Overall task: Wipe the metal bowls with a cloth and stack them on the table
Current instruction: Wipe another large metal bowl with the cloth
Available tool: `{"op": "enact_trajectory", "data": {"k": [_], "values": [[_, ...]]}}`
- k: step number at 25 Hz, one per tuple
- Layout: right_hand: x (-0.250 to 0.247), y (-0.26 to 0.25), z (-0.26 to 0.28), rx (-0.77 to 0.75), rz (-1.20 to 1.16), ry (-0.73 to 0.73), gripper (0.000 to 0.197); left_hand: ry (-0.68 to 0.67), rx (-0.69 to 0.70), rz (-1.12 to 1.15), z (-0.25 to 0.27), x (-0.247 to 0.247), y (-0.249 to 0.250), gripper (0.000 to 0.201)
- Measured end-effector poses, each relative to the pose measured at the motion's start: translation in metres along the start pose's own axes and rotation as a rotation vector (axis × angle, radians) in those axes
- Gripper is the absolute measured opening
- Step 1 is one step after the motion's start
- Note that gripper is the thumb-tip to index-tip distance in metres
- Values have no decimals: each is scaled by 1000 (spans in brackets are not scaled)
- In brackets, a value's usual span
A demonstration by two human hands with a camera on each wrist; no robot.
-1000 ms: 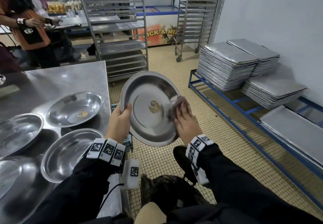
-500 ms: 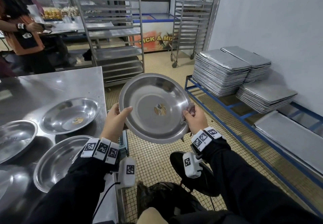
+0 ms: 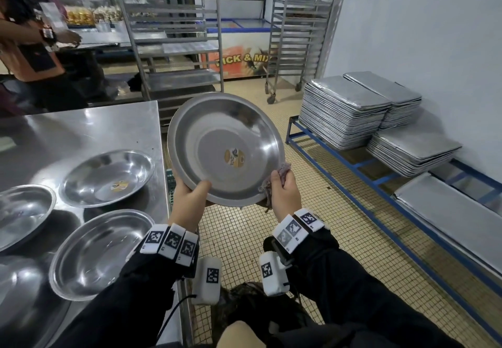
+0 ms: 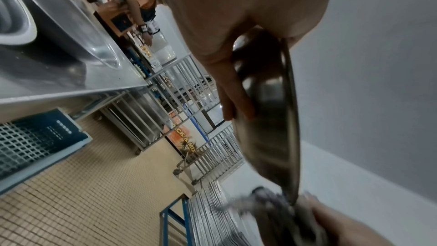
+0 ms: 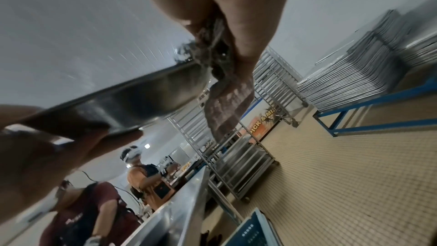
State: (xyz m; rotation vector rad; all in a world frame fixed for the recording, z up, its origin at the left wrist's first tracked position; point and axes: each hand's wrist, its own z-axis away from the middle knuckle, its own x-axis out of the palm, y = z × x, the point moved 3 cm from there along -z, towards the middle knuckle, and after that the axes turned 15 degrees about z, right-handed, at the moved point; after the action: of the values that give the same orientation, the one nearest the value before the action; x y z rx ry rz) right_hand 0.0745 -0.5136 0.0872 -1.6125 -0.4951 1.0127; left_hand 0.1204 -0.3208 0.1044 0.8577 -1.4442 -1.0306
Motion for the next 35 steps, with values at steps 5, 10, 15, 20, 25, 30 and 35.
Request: {"op": "enact_trajectory", "data": {"k": [5,10,15,20,25,30,35], "values": [[-7,18,13,-67,189,46,34,37,35,-110,-5,-20,3,36],[24,7,36,-479,549,-211,28,15,65,-138,-4,-25,3,22],[60,23,65,-741,749,-456,56,-23,141,-134,-3,-13,9,17],[31,46,19,-626,1099,-303,86,-41,151,-145,-6,-20,11,19],[59,7,56,-607,652,-503,50,25,206,-126,-6,-10,10,19],[40,15,36,-731,797,-270,46,26,210,-70,-7,-6,20,19],[0,33,-31,-545,1181,-212,55,-12,91,-117,-4,-14,7,22]]}}
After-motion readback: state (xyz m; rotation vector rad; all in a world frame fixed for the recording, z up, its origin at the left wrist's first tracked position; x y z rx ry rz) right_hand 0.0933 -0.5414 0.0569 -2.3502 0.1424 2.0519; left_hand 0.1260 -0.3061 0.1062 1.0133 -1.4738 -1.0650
